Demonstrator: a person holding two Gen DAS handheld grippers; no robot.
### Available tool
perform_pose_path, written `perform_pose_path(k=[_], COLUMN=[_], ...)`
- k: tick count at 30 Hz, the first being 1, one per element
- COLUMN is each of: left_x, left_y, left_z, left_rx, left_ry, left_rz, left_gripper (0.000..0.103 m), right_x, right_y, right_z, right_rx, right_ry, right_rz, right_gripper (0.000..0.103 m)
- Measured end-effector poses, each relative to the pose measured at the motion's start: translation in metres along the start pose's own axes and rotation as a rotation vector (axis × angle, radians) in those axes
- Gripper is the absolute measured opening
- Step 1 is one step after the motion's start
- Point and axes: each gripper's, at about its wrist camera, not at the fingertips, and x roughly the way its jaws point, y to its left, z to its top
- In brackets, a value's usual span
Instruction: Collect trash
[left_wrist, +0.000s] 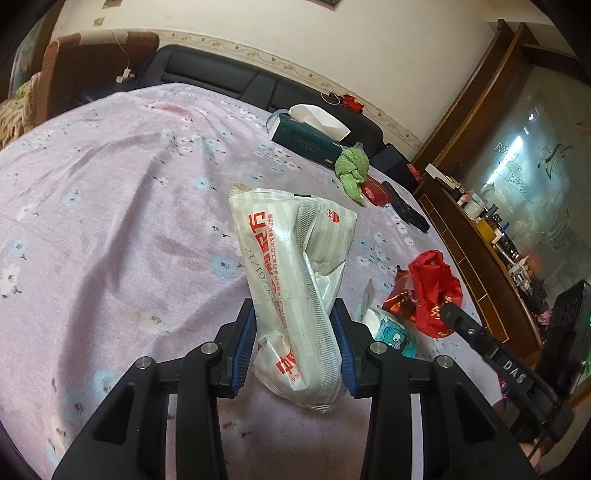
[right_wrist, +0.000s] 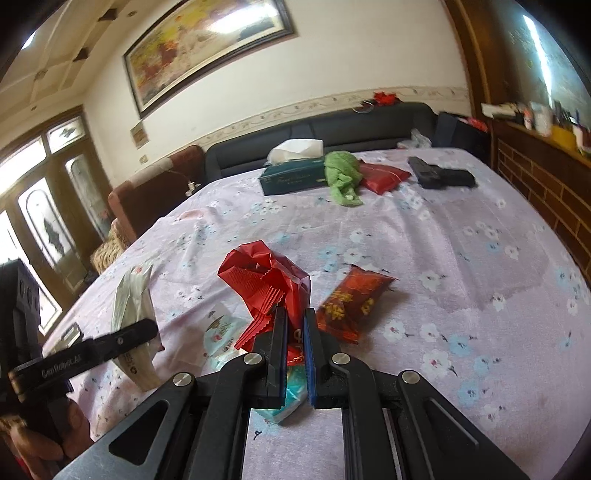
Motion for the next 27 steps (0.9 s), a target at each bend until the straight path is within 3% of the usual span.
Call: perform_pose_path(k=[7,17,22,27], left_x=[-0.023,-0.042,-0.040,-0.036], left_y=[-0.026,-0.097,-0.150,-0.213], left_z=[-0.017,-0.048,-0.065,-0.080], left_rx=[0.071,0.216,0.310,0.389], left_ry=[-0.003,0.052,0.102,0.156], left_rz=[-0.004,-0.107,-0.167,-0.269], left_gripper=[0.038,0.038,0.038,0.038], right_x=[-0.039,-0.103,-0.151,-0.214], right_y=[-0.014,-0.050,-0.078,-0.126], right_z=[-0.007,-0.038,-0.048,-0.056], right_rx=[0.052,0.162,0.234,0.306], right_ry=[-0.020,-0.029,-0.098,-0.205], right_rz=[-0.037,-0.041,-0.062,-0.166], right_gripper=[0.008,0.008,0.008,0.008])
